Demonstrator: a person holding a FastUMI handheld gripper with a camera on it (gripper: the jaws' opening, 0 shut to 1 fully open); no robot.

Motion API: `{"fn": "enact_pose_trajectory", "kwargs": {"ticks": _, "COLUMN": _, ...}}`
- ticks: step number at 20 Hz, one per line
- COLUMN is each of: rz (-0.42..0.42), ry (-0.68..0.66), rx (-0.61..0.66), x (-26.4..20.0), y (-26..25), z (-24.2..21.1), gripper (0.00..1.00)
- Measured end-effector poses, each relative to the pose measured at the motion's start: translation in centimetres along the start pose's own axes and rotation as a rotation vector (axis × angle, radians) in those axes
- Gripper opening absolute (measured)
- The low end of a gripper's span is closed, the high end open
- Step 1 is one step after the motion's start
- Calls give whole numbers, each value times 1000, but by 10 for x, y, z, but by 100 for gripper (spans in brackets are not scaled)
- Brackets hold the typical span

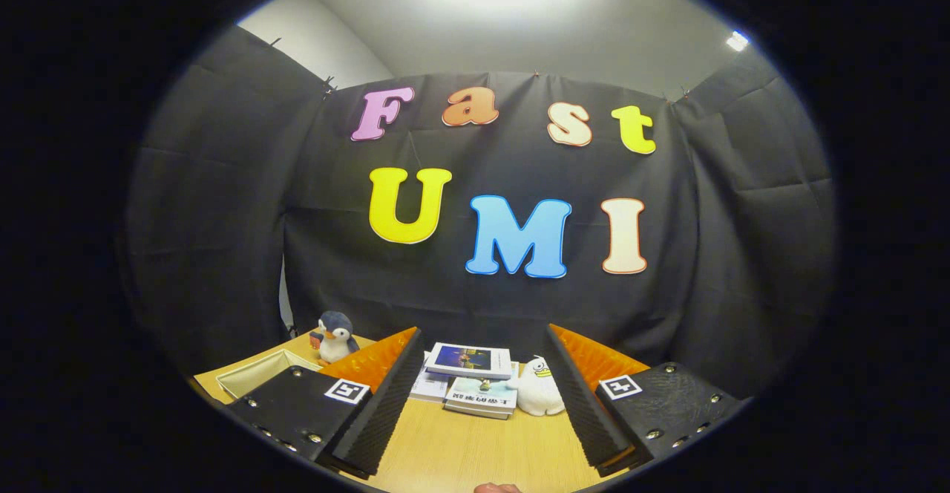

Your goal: Open the storage box then place both shoes into the box .Put the left shoe in first, then the right shoe, with the right side of both shoes facing outward in a uniform manner.

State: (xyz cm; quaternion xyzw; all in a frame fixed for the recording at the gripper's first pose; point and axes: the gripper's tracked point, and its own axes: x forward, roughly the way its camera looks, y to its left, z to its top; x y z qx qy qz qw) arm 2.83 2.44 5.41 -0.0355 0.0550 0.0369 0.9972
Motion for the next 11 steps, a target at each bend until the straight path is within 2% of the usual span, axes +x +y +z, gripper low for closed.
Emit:
{"fn": "enact_pose_trajectory", "kwargs": {"ticks": 3, "rz": -22, "ry": -13, "rx": 17, "x": 1, "y": -8, "z": 0, "gripper": 97}}
{"fn": "enact_pose_trajectory", "kwargs": {"ticks": 11, "rz": -7, "ry": -25, "rx": 42, "x": 15, "y": 0, "z": 2, "gripper": 97}}
